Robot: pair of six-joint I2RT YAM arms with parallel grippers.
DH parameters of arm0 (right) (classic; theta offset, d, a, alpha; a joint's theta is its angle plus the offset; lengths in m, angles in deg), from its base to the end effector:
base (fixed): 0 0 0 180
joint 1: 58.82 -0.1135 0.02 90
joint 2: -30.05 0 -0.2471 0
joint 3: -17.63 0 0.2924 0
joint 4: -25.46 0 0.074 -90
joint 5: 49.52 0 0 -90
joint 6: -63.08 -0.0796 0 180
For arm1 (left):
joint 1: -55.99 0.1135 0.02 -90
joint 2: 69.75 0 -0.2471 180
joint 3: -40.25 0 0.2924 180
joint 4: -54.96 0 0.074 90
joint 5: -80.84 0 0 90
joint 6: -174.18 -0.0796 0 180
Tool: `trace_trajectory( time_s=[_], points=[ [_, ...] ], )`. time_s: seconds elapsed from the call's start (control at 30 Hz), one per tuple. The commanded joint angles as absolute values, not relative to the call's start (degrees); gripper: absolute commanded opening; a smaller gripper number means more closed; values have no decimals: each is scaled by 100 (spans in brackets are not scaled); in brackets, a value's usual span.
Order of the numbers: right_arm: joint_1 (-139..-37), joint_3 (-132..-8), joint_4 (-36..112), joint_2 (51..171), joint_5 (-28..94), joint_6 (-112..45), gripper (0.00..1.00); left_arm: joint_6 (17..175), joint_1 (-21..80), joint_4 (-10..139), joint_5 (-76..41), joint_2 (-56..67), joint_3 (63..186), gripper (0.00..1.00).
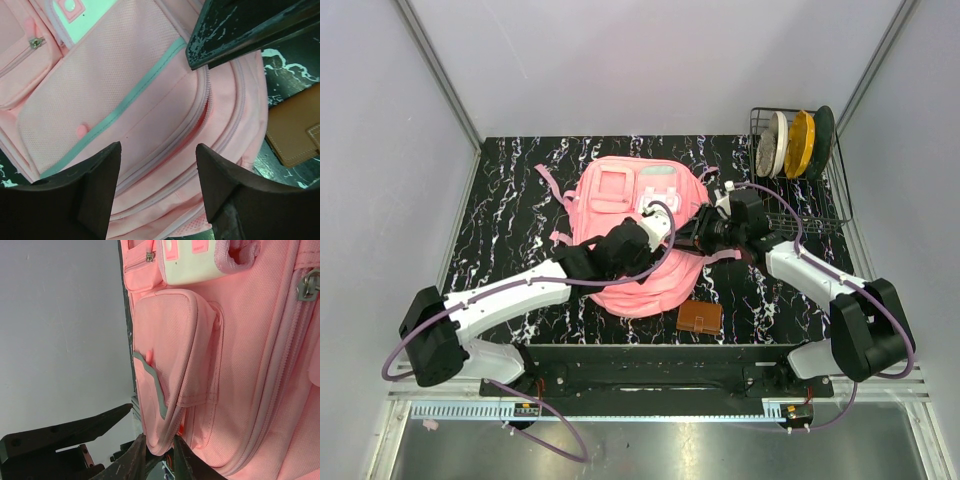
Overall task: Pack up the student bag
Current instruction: Unzip the student bag at the center of the board.
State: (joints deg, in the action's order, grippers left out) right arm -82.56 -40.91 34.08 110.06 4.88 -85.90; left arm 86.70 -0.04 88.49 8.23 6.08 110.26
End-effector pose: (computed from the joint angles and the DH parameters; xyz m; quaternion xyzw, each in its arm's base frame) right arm 0.3194 0.1911 0.1803 0.1042 0.8324 0.5129 0.1818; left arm 0.2244 -0.2905 0.2283 0.3445 0.8270 -0.0876 0.4357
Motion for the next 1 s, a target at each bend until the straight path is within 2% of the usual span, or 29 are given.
trace_trajectory(
  time_s=[0.0, 0.1, 0.13, 0.3, 0.33, 0.37, 0.47, 0.8, 0.9, 0.97],
  points=[
    [-8264, -4466, 3001, 10968, 216, -8642, 34, 8488, -43, 8552, 1465, 724, 11221, 62],
    [-8264, -4492, 2983, 10968, 198, -8651, 34, 8453, -43, 8490, 1633, 838, 11229, 52],
    [-8272, -4501, 2983, 10968, 198, -8651, 34, 8462, -44, 8464, 1702, 865, 11238, 44],
    [-8264, -4475, 3079, 10907, 215, -8555, 38, 8471, -35, 8403, 1940, 1032, 11282, 20],
    [-8264, -4466, 3254, 10872, 259, -8398, 40, 8462, -35, 8394, 2019, 1058, 11317, 16],
    [-8264, -4466, 3412, 10759, 494, -8266, 47, 8488, -35, 8402, 2089, 1067, 11335, 9],
    [-8237, -4404, 4343, 10329, 1292, -7572, 57, 8506, -43, 8482, 2344, 1076, 11396, 1],
    [-8246, -3571, 5751, 8877, 2456, -4891, 72, 8462, 114, 8745, 2565, 839, 11581, 0],
    [-8272, -3482, 5875, 8710, 2272, -5108, 77, 8453, 308, 8824, 2328, 733, 11634, 0],
    [-8272, -3525, 6312, 8753, 2857, -5565, 78, 8488, 448, 8807, 2117, 654, 11642, 0]
  ],
)
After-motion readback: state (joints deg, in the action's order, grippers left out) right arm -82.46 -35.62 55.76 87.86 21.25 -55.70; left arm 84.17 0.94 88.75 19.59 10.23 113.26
